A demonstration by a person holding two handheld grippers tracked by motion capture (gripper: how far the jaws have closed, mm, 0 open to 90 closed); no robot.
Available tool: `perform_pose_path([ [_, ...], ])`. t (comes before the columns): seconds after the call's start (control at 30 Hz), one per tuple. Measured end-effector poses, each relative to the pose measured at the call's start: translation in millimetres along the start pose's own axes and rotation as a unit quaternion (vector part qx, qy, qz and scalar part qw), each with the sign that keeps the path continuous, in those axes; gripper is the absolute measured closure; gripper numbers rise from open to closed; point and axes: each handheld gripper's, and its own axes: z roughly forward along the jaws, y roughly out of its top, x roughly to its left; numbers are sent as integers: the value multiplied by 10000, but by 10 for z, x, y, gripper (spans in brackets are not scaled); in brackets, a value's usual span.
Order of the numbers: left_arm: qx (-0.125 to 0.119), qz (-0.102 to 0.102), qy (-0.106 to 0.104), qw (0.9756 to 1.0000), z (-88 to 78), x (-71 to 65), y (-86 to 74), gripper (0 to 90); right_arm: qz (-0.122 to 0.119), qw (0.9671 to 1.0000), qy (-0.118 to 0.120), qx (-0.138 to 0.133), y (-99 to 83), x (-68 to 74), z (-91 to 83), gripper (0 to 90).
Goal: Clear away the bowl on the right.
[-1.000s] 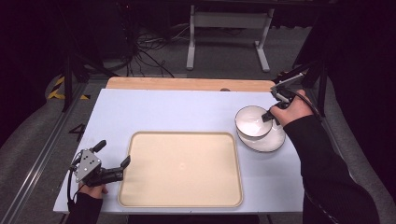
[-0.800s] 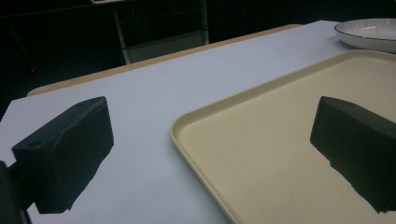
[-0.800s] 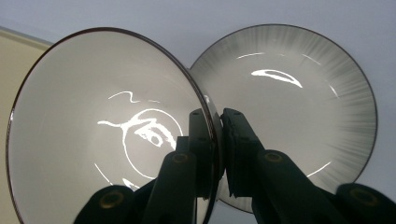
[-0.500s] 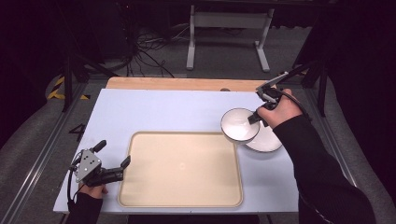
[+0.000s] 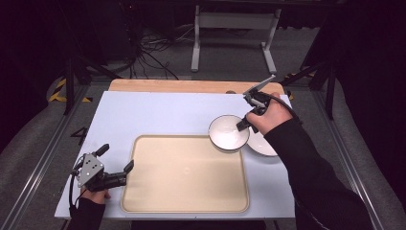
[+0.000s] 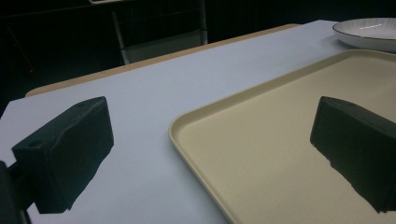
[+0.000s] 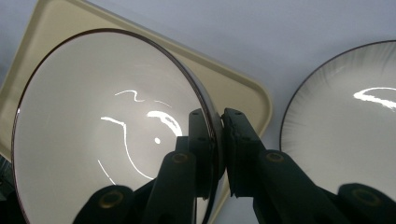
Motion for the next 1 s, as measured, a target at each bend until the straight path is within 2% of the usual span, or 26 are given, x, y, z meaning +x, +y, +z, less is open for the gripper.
perform_pose_path([
  [0.37, 0, 0, -3, 10000, 0, 0, 0, 1, -295, 9992, 261, 105, 67, 319, 90, 824],
  [0.77, 8, -3, -14, 10000, -2, 6, 0, 1, -597, 9971, 434, 169, 93, 618, 205, 822],
  [1.0, 6, -3, -14, 10000, -2, 5, 0, 1, -686, 9959, 566, 164, 117, 738, 240, 822],
])
